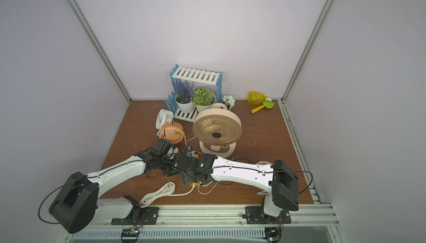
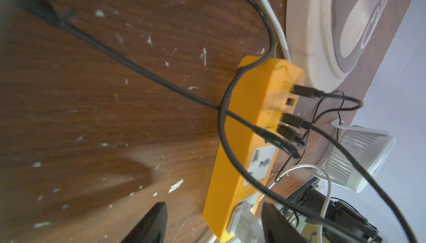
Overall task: Unplug the desk fan from the power strip
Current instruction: Remove the plug from the socket.
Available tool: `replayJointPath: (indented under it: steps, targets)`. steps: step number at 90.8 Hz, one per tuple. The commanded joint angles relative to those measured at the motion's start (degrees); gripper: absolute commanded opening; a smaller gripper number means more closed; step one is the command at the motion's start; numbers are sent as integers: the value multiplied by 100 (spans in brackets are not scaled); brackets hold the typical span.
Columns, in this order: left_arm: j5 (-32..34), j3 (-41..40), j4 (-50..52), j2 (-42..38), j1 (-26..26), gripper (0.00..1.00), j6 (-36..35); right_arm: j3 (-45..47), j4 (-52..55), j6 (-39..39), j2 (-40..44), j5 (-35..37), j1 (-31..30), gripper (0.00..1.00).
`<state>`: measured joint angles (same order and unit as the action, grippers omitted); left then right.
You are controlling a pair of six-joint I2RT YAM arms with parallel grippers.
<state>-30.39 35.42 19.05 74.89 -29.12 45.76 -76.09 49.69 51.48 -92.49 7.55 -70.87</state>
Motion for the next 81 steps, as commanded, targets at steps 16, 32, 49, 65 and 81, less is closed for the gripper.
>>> replayJointPath:
  steps: [16, 32, 49, 65, 81]
  targets:
    - [-339, 4, -219, 226, -67, 63, -202, -151, 90, 124, -144, -112, -6, 57]
    - [-342, -4, -402, 419, -75, 61, -123, -152, 231, 151, -229, -87, -6, 55]
    - [-439, 101, -499, 652, -149, 60, -123, -198, 299, 125, -312, -122, -6, 44]
    - [-348, 94, -431, 666, -154, 58, -96, -205, 336, 124, -340, -114, -6, 32]
    - [-407, 85, -439, 783, -163, 56, -148, -230, 347, 125, -347, -96, -8, 25]
